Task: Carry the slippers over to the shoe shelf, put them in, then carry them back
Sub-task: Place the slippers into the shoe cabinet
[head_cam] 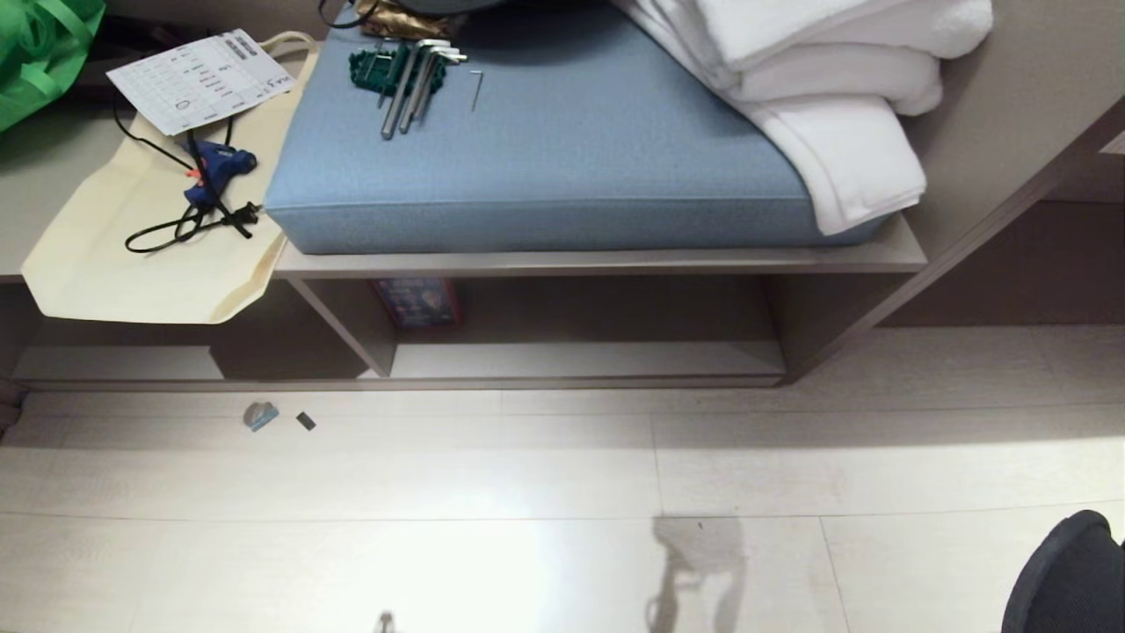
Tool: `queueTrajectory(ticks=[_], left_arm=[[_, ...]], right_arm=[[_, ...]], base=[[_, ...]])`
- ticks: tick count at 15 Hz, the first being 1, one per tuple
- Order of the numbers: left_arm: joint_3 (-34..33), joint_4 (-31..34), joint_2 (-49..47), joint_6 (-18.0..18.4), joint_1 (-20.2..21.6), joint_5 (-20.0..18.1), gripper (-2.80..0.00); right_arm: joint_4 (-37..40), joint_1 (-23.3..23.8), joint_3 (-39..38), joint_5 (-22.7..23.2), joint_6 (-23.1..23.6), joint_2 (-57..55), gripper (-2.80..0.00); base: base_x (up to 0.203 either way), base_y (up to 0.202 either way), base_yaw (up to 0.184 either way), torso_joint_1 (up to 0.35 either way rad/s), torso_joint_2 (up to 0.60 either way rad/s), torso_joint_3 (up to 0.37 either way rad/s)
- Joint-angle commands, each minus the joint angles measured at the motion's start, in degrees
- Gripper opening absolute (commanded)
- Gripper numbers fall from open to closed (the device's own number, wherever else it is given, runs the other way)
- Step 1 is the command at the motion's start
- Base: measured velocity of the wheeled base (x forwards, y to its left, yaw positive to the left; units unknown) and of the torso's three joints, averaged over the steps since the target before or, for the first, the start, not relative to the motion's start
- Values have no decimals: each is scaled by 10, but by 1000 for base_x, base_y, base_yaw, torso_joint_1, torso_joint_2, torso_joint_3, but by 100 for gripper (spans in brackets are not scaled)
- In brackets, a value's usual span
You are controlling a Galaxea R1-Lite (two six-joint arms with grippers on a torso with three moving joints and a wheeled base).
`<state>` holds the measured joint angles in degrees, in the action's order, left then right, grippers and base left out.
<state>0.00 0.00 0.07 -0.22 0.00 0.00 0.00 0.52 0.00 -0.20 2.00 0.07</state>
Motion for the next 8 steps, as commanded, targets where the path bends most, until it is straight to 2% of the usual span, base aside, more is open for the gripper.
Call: queueTrajectory(ticks=[1, 8], left_arm=[[0, 0, -1, 0, 0, 0, -280], [0, 0, -1, -1, 0, 0, -280]], right_arm=[[0, 0, 0, 0, 1, -1, -280], [-1, 0, 0, 1, 2, -1, -280]], base=[[0, 0, 0, 2, 6, -193], [0, 0, 0, 1, 3, -196]])
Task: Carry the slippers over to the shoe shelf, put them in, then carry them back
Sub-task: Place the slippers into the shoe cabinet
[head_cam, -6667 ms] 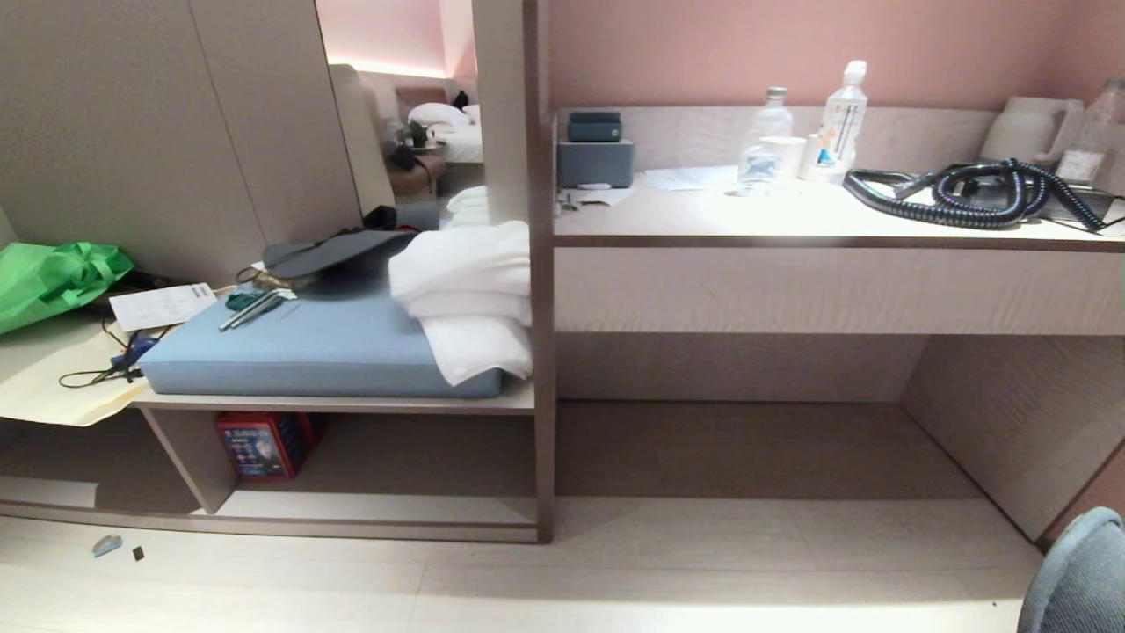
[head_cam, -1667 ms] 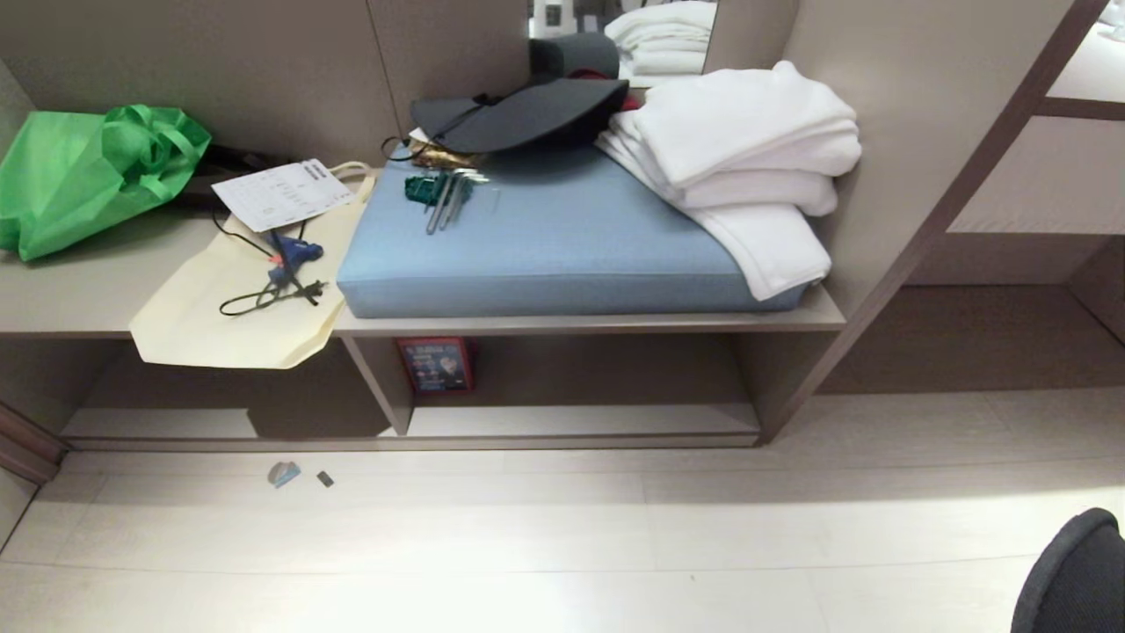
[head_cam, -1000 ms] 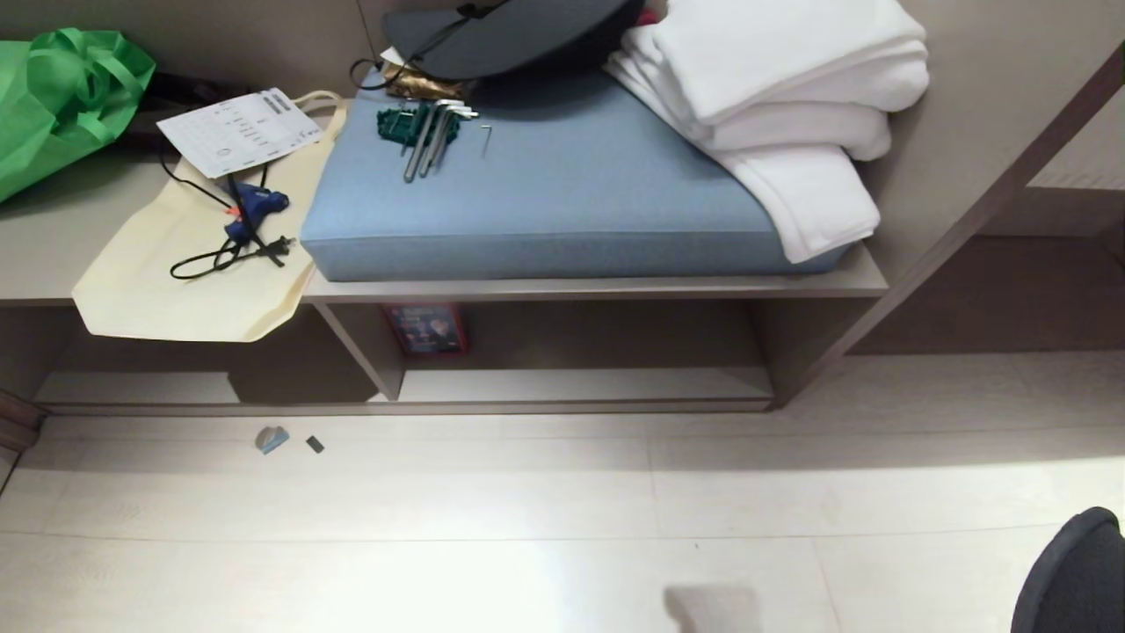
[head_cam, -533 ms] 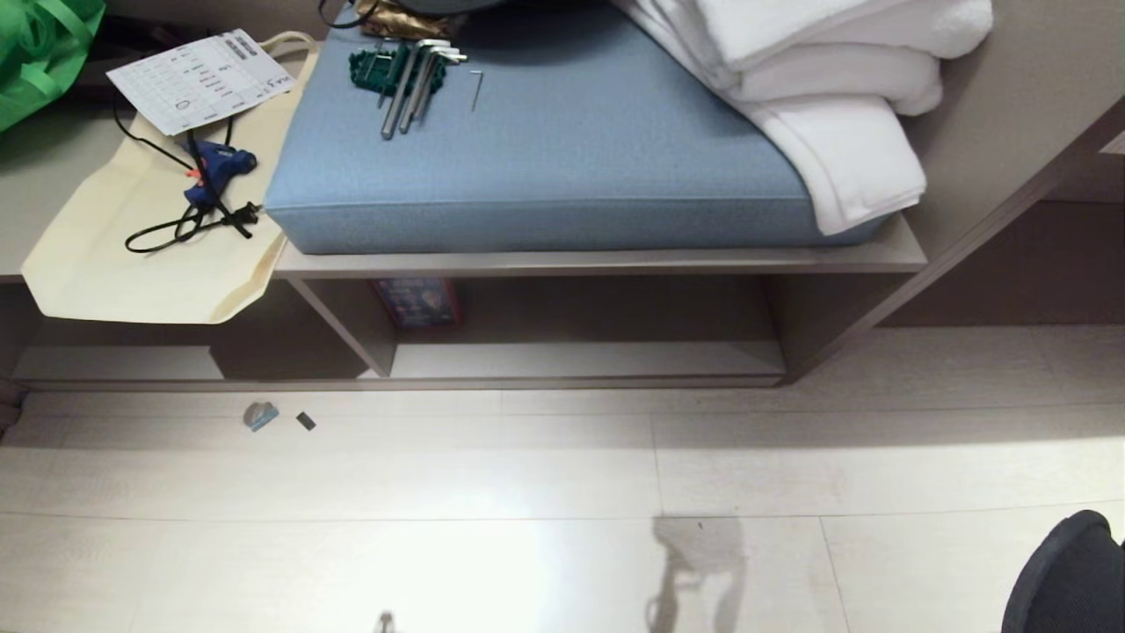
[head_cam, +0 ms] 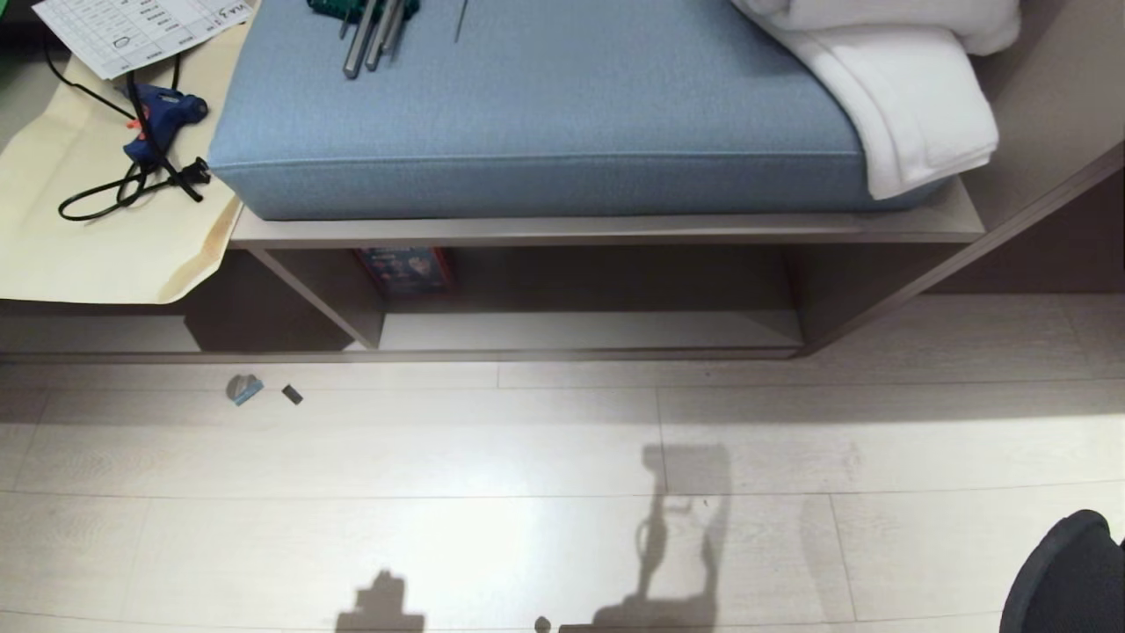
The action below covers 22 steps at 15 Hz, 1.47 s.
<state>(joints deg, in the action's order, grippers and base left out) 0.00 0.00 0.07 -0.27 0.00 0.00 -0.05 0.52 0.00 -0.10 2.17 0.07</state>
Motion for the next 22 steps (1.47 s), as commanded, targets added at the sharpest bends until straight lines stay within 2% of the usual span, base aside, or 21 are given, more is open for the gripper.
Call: queueTrajectory(ticks=[1, 22], left_arm=[[0, 0, 0, -1, 0, 0, -280], [0, 0, -1, -3, 0, 0, -280]], right_arm=[[0, 1, 0, 0, 0, -1, -280], [0, 0, 0, 2, 7, -1, -280]], base=[[0, 0, 0, 5, -2, -200], [0, 0, 0, 2, 3, -197]])
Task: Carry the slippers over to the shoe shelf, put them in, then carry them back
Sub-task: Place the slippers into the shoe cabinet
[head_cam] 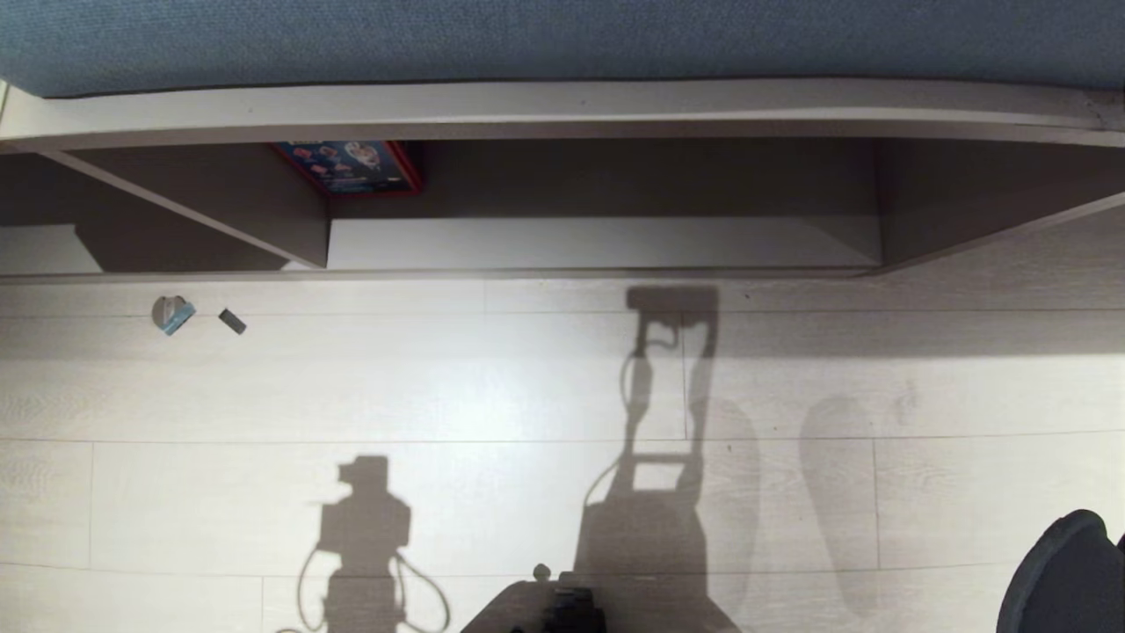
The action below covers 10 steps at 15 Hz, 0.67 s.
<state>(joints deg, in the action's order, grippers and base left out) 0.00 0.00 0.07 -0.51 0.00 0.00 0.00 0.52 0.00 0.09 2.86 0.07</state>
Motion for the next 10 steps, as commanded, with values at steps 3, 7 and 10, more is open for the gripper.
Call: queueTrajectory(ticks=[3, 7, 10], left_arm=[[0, 0, 0, 0, 0, 0, -280], [0, 0, -1, -1, 0, 0, -280], [0, 0, -1, -1, 0, 0, -280]], right_arm=[[0, 0, 0, 0, 1, -1, -280], [0, 0, 0, -1, -1, -1, -280], [0, 0, 0, -1, -1, -1, -280]], base=[[0, 0, 0, 4, 4, -197], [0, 0, 0, 3, 2, -197], [0, 0, 0, 3, 2, -200]])
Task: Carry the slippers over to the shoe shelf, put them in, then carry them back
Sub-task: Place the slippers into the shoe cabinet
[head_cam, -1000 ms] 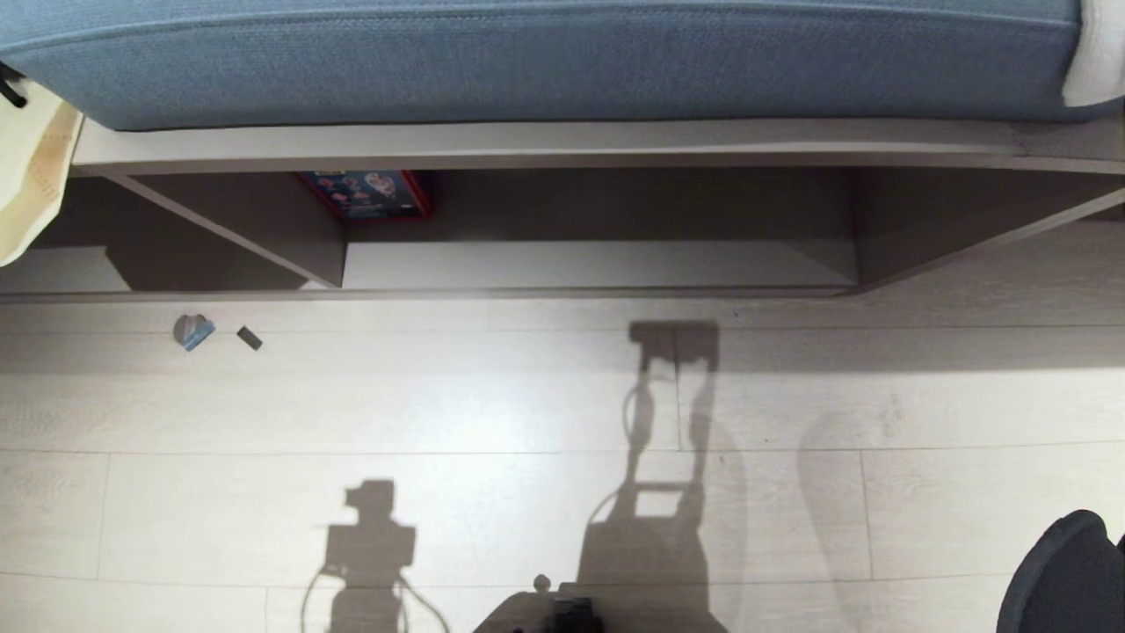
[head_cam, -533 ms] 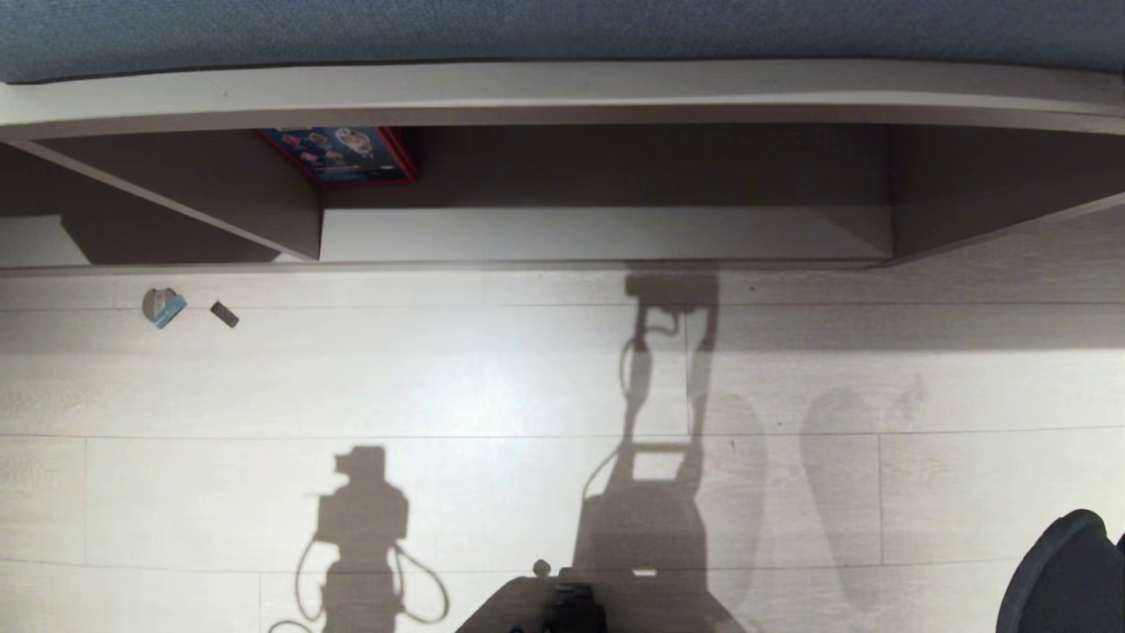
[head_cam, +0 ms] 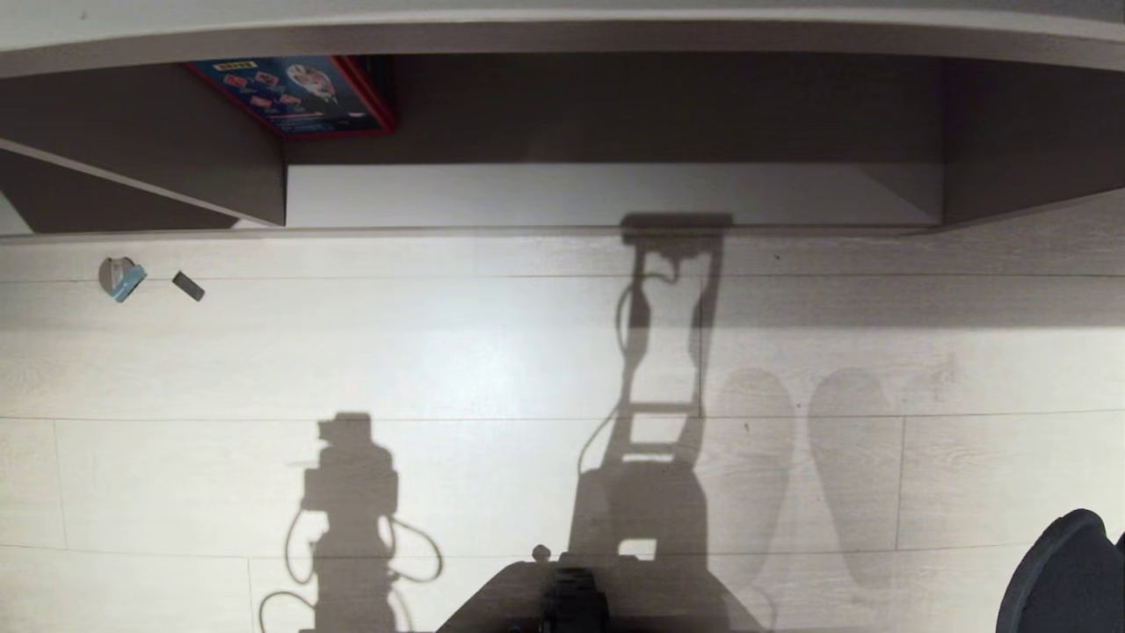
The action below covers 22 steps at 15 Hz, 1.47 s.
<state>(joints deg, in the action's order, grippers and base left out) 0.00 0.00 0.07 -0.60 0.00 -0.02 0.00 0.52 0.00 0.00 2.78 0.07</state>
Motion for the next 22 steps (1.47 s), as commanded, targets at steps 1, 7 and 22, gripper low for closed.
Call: queueTrajectory(ticks=[1, 7, 22], left_arm=[[0, 0, 0, 0, 0, 0, -280], [0, 0, -1, 1, 0, 0, -280], [0, -1, 0, 4, 0, 0, -280]], right_arm=[[0, 0, 0, 0, -1, -1, -280], [-1, 0, 7, 1, -10, -1, -280], [-299, -34, 369, 99, -22, -636, -280]], base=[[0, 0, 0, -2, -2, -198], [0, 0, 0, 1, 2, -187], [0, 0, 0, 1, 1, -16]])
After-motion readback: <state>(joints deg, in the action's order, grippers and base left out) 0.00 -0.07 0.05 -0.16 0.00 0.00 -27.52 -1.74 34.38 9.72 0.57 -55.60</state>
